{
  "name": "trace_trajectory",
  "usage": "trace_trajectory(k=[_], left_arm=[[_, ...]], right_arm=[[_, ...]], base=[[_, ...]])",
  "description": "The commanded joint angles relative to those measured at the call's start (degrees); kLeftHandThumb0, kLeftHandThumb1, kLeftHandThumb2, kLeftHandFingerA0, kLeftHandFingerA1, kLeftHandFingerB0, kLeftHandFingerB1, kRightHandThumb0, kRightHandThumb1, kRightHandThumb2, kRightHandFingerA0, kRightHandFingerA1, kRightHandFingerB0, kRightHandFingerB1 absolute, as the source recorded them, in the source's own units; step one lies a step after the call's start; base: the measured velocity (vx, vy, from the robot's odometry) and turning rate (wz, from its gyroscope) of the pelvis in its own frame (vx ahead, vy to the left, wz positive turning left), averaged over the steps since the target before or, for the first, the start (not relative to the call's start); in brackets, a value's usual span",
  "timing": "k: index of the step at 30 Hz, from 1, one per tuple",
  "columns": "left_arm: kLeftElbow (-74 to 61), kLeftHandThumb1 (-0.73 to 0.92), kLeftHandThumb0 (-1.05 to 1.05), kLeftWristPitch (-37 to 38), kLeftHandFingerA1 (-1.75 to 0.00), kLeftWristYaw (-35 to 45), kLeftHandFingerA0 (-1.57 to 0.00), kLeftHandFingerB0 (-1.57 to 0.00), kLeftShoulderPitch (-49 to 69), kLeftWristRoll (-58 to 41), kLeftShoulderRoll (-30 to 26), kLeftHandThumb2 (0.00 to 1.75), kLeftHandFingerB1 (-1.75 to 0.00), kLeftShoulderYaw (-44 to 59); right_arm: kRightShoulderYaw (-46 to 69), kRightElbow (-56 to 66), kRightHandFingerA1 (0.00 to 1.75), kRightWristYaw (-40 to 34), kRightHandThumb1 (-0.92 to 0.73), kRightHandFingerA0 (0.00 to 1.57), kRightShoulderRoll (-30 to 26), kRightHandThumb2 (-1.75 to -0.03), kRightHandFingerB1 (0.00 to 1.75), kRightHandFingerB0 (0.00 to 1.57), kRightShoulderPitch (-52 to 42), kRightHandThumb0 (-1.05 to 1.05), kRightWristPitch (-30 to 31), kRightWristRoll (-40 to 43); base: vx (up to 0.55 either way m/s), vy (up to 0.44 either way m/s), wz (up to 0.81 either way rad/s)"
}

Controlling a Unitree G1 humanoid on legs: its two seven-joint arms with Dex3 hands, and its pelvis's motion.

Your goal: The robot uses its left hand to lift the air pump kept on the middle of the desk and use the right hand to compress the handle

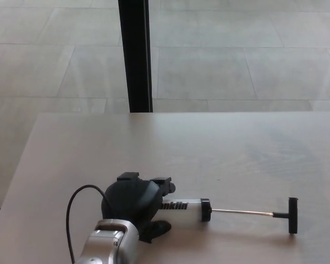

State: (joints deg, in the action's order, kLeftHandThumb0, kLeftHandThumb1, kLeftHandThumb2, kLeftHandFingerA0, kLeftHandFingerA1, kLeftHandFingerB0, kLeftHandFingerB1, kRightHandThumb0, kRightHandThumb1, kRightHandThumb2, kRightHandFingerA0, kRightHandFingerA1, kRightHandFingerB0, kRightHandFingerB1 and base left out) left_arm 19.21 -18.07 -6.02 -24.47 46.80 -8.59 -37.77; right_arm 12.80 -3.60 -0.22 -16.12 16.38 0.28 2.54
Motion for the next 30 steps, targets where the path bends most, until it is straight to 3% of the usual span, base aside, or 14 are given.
trace_trajectory(k=[1,7,8,9,10,11,12,13,14,16,20,24,27,30], left_arm=[[1.3,0.71,-0.51,-2.3,-0.8,5.1,-0.32,-0.45,-1.4,5.7,-1.9,0.61,-0.45,-3.8],[2.1,0.68,-0.6,-4.5,-0.6,15.3,-0.27,-0.43,-4.4,12.3,-3.7,0.59,-0.37,-11.8],[2.3,0.5,-0.58,-5.6,-0.59,19.5,-0.24,-0.38,-5.1,13.8,-3.5,0.94,-0.55,-14.0],[2.4,0.5,-0.58,-5.8,-0.59,19.7,-0.24,-0.38,-5.2,13.9,-3.4,0.94,-0.55,-14.3],[2.9,0.68,-0.58,-6.1,-0.59,20.7,-0.38,-0.43,-5.7,13.7,-3.0,0.62,-0.37,-14.6],[2.3,0.67,-0.57,-6.7,-0.63,22.8,-0.45,-0.38,-6.1,12.8,-2.6,0.62,-0.37,-14.4],[2.2,0.54,-0.54,-5.8,-0.68,20.9,-0.53,-0.33,-5.7,10.8,-2.3,0.89,-0.52,-13.3],[2.4,0.55,-0.59,-5.5,-0.93,21.1,-0.76,-0.29,-6.0,10.5,-2.0,0.92,-0.52,-13.3],[2.5,0.69,-0.47,-5.1,-1.23,20.5,-0.84,-0.36,-5.9,9.9,-1.6,0.61,-0.43,-13.0],[3.8,0.72,-0.35,-4.5,-1.43,14.6,-0.72,-0.51,-4.4,6.6,1.0,0.65,-0.61,-10.3],[3.9,0.71,-0.22,-4.6,-1.47,13.9,-0.69,-0.59,-3.7,5.7,3.1,0.66,-0.83,-8.5],[3.7,0.68,-0.21,-6.2,-1.32,16.5,-0.67,-0.59,-3.1,7.2,2.9,0.63,-0.7,-8.8],[4.5,0.64,-0.18,-6.8,-1.54,17.4,-0.67,-0.71,-2.9,7.7,2.9,0.56,-0.68,-8.9],[5.0,0.67,-0.21,-7.0,-1.57,16.3,-0.72,-0.66,-2.3,9.4,1.7,0.62,-0.73,-9.4]], right_arm=[[0.4,0.8,0.61,-0.7,-0.79,0.56,0.1,-0.63,0.42,0.57,0.1,-0.6,0.3,-0.4],[0.0,-0.3,0.59,-0.1,-0.79,0.56,-1.0,-0.64,0.42,0.57,0.5,-0.63,-0.6,-1.3],[0.1,-0.6,0.59,0.1,-0.79,0.57,-1.5,-0.64,0.41,0.58,0.4,-0.63,-0.9,-1.6],[0.0,-0.7,0.59,0.0,-0.79,0.57,-1.7,-0.64,0.41,0.58,0.6,-0.63,-0.8,-1.8],[0.1,-0.5,0.59,0.1,-0.79,0.56,-1.8,-0.64,0.41,0.58,0.7,-0.62,-0.3,-1.7],[0.3,-0.9,0.6,0.3,-0.8,0.56,-2.0,-0.64,0.42,0.57,0.7,-0.63,-0.8,-1.6],[0.3,-0.8,0.6,0.5,-0.8,0.56,-1.9,-0.64,0.42,0.57,1.0,-0.62,-0.3,-1.2],[0.4,-0.9,0.6,0.5,-0.8,0.56,-1.9,-0.64,0.42,0.56,1.1,-0.61,-0.4,-1.1],[0.4,-1.0,0.6,0.5,-0.8,0.56,-2.0,-0.64,0.42,0.56,1.1,-0.6,-0.5,-1.2],[0.2,-1.5,0.6,0.4,-0.81,0.56,-2.1,-0.64,0.42,0.56,1.1,-0.59,-1.3,-1.7],[0.0,-1.5,0.58,0.3,-0.81,0.56,-2.0,-0.64,0.42,0.55,1.1,-0.6,-1.5,-1.9],[0.4,-1.9,0.61,0.4,-0.8,0.55,-2.0,-0.64,0.42,0.56,1.2,-0.58,-1.4,-1.3],[0.7,-1.8,0.61,0.7,-0.82,0.54,-2.2,-0.64,0.42,0.56,0.9,-0.57,-1.2,-1.2],[1.3,-1.9,0.6,1.1,-0.82,0.53,-2.2,-0.64,0.41,0.57,0.4,-0.56,-1.7,-0.6]], base=[[0.0,0.0,0.0],[0.0,0.0,0.0],[0.0,0.0,0.0],[0.0,0.0,0.0],[0.0,0.0,0.0],[0.0,0.0,0.0],[0.0,0.0,0.0],[0.0,0.0,0.0],[0.0,0.0,0.0],[0.0,0.0,0.0],[0.0,0.0,0.0],[0.0,0.0,0.0],[0.0,0.0,0.0],[0.0,0.0,0.0]])
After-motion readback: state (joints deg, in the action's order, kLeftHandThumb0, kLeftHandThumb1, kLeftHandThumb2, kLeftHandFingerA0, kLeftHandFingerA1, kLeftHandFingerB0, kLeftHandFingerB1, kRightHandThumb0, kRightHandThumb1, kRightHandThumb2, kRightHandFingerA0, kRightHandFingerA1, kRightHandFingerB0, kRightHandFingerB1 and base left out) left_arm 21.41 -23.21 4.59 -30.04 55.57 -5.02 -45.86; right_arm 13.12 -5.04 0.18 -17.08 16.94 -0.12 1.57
